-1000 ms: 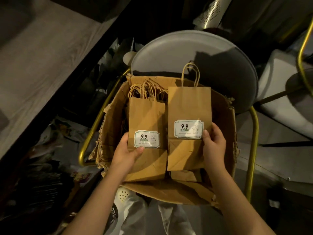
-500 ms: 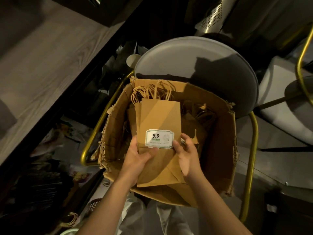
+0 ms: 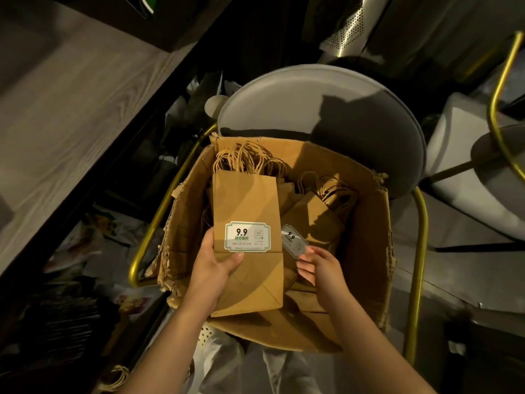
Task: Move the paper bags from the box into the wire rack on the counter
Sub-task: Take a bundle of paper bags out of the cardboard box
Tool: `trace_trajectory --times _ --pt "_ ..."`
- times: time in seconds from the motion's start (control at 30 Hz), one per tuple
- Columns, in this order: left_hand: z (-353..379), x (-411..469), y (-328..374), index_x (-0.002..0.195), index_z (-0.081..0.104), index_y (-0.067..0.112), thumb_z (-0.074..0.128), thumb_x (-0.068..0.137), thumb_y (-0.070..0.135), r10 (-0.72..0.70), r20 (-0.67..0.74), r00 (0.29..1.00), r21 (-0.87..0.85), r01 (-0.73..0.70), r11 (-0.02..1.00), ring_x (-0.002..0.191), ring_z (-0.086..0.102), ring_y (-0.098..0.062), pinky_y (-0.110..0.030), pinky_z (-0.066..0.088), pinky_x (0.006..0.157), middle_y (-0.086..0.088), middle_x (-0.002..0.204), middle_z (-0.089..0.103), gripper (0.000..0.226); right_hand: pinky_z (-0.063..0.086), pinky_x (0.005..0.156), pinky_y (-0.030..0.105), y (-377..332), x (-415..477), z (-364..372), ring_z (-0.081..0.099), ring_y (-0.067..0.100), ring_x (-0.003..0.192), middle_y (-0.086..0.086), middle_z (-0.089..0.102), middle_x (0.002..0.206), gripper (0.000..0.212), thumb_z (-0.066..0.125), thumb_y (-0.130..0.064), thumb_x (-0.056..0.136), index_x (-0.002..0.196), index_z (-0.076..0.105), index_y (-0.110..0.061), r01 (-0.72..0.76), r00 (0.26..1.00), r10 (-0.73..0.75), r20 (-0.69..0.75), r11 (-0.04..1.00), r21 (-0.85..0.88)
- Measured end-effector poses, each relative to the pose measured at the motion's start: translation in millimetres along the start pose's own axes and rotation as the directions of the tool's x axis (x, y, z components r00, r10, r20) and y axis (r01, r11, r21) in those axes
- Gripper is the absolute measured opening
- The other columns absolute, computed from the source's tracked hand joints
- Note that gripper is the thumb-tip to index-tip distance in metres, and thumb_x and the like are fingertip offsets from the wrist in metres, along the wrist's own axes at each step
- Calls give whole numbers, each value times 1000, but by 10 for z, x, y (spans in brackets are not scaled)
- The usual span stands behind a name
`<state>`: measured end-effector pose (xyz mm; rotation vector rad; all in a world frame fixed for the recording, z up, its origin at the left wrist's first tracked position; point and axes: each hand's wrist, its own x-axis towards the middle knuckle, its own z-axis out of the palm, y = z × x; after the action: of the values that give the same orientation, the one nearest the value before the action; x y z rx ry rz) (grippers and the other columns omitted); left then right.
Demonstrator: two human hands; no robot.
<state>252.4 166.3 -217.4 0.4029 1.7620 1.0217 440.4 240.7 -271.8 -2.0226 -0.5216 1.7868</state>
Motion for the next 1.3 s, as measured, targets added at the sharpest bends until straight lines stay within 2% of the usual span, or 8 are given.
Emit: trace_trajectory --times 0.13,0.27,0.57,0.73,0.9,1.0,1.2,1.3 --pt "10 78 -108 128 41 40 67 85 9 3 -23 1000 89 0 996 106 51 -7 -34 45 89 23 109 56 59 50 99 45 100 233 -149 65 23 103 9 66 111 27 50 -14 98 125 55 -13 -71 997 68 -41 995 -68" --pt "39 147 -212 120 39 45 68 85 11 -9 -49 999 131 15 991 109 52 -10 -39 47 92 22 108 57 57 49 100 41 150 478 -171 63 23 108 10 64 117 36 53 -7 95 131 51 -10 -127 990 124 -62 991 -40" --pt "136 247 -389 130 39 39 71 83 12 -41 -74 996 161 52 985 114 53 -16 -44 46 98 12 116 59 63 51 65 31 302 657 -70 65 24 98 12 67 109 32 58 -11 91 123 58 -9 -266 955 274 -115 961 77" --pt "121 240 -401 133 39 40 71 83 13 -58 -75 995 156 69 985 116 54 -17 -49 45 100 11 120 60 65 51 76 33 245 657 47 63 24 93 11 66 104 28 65 -15 89 116 62 -9 -312 941 326 -93 940 137" --pt "88 227 -402 123 38 47 69 84 10 -69 -64 996 109 75 991 111 55 -12 -38 48 94 17 113 60 61 49 96 41 54 694 199 59 31 114 12 63 121 47 72 -16 84 127 56 -11 -334 926 353 -132 930 151" --pt "73 216 -403 124 39 44 69 84 10 -54 -46 997 90 58 994 106 54 -4 -32 47 90 18 112 60 61 50 85 38 16 684 248 62 29 108 11 65 115 50 76 -15 80 126 56 -9 -298 936 324 -136 937 181" --pt "66 224 -432 127 40 44 70 84 11 -53 -55 997 101 58 993 112 55 -12 -43 47 96 15 115 61 62 51 89 37 121 538 175 61 23 111 5 64 115 42 63 -10 90 131 51 -17 7 969 47 -244 976 218" --pt "78 210 -409 132 38 42 69 85 11 -55 -55 997 108 60 992 114 52 -14 -43 45 98 16 114 59 64 52 84 34 140 460 45 62 18 104 -1 63 112 28 56 -10 95 122 56 -20 131 940 -99 -328 989 75"
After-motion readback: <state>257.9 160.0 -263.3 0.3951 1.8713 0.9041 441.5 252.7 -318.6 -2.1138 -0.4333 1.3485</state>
